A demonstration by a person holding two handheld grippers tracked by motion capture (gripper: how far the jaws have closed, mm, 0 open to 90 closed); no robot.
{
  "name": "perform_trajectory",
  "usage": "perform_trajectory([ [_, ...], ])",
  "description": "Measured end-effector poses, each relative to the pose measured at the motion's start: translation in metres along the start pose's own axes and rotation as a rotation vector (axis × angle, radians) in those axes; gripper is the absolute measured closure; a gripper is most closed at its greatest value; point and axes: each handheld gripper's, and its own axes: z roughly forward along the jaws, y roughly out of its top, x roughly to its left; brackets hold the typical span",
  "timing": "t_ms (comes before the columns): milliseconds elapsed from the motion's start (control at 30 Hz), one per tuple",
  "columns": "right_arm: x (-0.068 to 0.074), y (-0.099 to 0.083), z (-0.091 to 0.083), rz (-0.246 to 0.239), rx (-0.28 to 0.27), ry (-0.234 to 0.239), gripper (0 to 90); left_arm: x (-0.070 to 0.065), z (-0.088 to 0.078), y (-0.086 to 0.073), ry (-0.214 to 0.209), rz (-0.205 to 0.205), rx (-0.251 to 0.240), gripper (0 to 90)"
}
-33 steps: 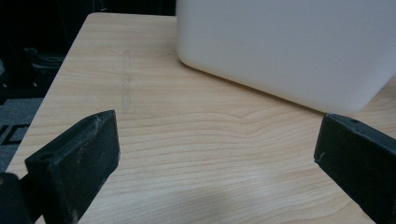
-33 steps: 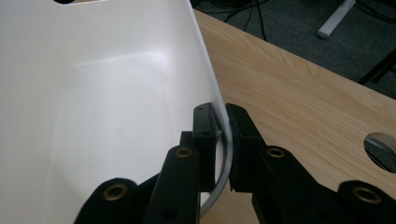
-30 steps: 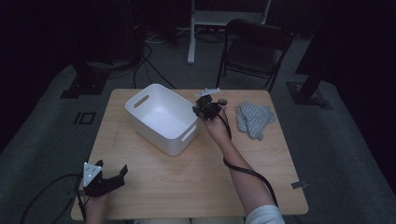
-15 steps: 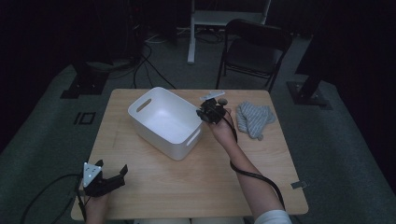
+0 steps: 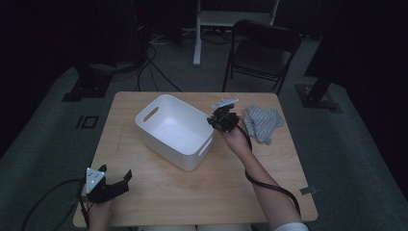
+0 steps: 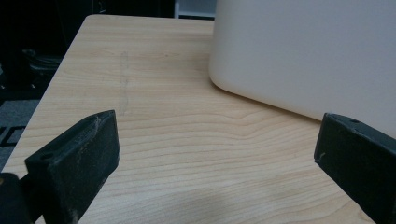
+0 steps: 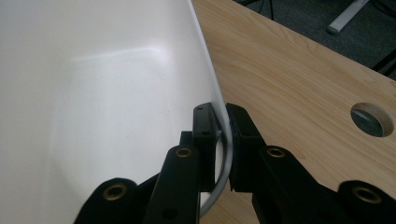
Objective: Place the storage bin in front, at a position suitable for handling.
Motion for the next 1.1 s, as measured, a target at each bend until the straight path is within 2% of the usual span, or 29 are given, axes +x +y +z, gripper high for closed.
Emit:
perform_trajectory([
  [500, -0.002, -0.019, -0.021, -0.026, 0.001, 0.013, 83.6, -0.003, 0.002, 0.000, -0.026, 0.013, 0.002, 0.4],
  [767, -0.002, -0.027, -0.030, -0.043, 0.007, 0.017, 83.4, -0.001, 0.001, -0.001, -0.020, 0.006, 0.002, 0.4],
  [933, -0.003, -0.034, -0.038, -0.046, 0.004, 0.021, 83.5, -0.003, 0.003, -0.001, -0.037, 0.015, 0.005, 0.4],
  [1100, -0.004, -0.041, -0.046, -0.049, 0.003, 0.025, 83.5, 0.000, 0.003, -0.001, -0.023, 0.015, -0.004, 0.4],
])
